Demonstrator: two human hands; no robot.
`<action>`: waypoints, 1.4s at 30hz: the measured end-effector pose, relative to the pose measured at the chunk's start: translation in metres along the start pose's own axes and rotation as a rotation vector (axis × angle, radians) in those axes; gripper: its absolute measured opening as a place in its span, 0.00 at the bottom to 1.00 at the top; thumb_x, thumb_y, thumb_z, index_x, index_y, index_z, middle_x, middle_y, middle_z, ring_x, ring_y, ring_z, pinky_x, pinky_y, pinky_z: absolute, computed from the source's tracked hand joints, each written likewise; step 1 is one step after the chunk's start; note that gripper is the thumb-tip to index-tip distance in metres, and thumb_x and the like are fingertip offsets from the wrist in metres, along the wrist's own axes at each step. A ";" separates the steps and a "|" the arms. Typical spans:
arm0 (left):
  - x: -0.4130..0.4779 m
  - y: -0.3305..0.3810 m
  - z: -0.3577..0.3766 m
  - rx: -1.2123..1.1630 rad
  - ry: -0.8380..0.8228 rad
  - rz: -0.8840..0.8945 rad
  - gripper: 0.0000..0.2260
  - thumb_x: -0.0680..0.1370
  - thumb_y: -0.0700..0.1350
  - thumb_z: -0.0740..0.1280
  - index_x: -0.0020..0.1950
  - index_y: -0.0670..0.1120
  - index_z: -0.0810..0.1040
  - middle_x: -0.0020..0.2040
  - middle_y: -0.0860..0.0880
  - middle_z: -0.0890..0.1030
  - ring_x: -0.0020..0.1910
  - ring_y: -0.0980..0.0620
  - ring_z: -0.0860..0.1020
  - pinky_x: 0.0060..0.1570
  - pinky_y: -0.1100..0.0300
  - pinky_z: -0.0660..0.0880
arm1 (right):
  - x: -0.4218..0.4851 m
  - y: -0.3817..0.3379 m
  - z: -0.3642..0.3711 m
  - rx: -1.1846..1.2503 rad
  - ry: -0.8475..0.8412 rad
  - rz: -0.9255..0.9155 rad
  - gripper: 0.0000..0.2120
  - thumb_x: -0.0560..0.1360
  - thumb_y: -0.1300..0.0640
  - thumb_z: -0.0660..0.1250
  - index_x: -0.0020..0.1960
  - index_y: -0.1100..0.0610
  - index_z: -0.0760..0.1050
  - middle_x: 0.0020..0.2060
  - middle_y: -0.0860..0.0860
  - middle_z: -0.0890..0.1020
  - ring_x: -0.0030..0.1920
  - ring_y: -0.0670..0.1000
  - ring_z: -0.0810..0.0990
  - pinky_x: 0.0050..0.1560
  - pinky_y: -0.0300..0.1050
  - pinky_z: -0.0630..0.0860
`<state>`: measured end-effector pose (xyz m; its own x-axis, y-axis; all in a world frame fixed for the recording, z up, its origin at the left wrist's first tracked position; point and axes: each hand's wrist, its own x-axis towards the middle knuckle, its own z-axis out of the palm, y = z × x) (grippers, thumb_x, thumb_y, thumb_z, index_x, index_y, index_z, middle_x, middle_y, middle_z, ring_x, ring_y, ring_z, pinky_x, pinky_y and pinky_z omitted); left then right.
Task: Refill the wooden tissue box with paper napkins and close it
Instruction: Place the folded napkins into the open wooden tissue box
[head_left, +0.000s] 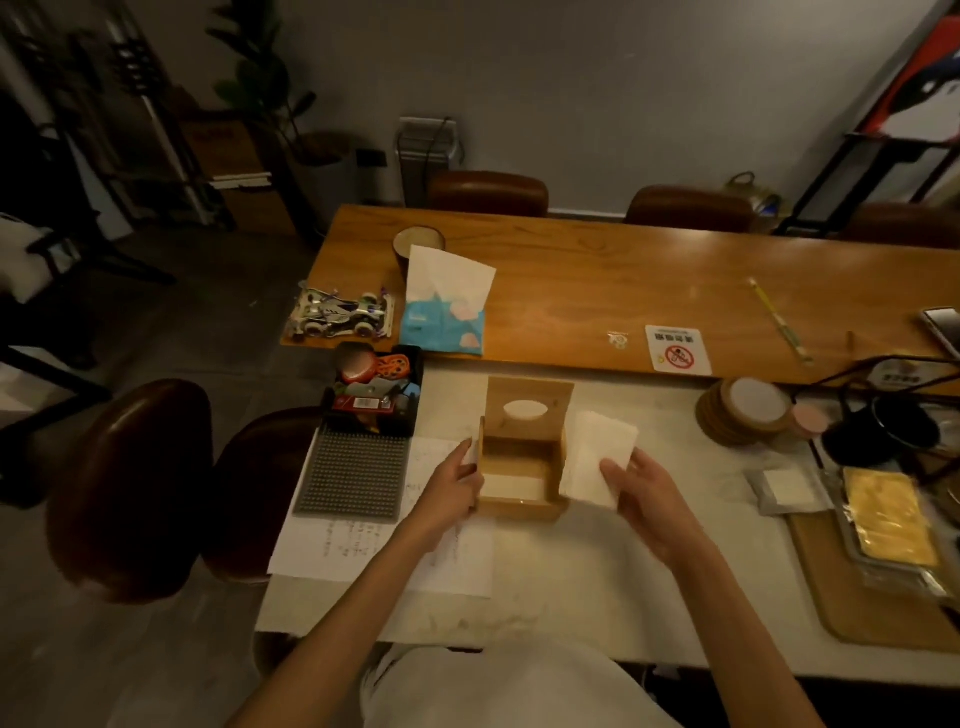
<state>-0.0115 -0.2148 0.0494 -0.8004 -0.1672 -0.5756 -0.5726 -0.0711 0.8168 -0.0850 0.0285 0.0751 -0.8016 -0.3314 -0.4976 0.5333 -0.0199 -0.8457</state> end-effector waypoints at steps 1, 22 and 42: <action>0.002 0.002 -0.003 0.008 -0.013 -0.016 0.28 0.82 0.41 0.61 0.79 0.57 0.56 0.67 0.50 0.74 0.52 0.52 0.78 0.52 0.51 0.78 | 0.008 -0.021 0.006 -0.149 -0.032 -0.065 0.17 0.78 0.61 0.66 0.65 0.50 0.72 0.58 0.52 0.81 0.57 0.53 0.81 0.55 0.52 0.80; 0.010 0.001 -0.007 -0.068 -0.032 -0.105 0.24 0.80 0.33 0.59 0.75 0.47 0.65 0.57 0.54 0.75 0.50 0.56 0.76 0.52 0.56 0.76 | 0.098 -0.023 0.095 -1.641 -0.624 0.084 0.28 0.76 0.67 0.56 0.74 0.51 0.65 0.66 0.53 0.75 0.63 0.56 0.75 0.63 0.48 0.74; 0.011 -0.014 -0.006 -0.076 0.017 -0.067 0.19 0.82 0.37 0.61 0.72 0.48 0.69 0.64 0.49 0.74 0.59 0.51 0.75 0.61 0.51 0.75 | 0.095 0.007 0.113 -1.833 -0.527 0.064 0.26 0.76 0.55 0.57 0.74 0.55 0.61 0.68 0.58 0.72 0.66 0.61 0.72 0.64 0.56 0.72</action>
<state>-0.0113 -0.2211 0.0325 -0.7571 -0.1762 -0.6290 -0.6093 -0.1566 0.7773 -0.1269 -0.1094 0.0435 -0.4552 -0.5102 -0.7297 -0.6284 0.7647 -0.1427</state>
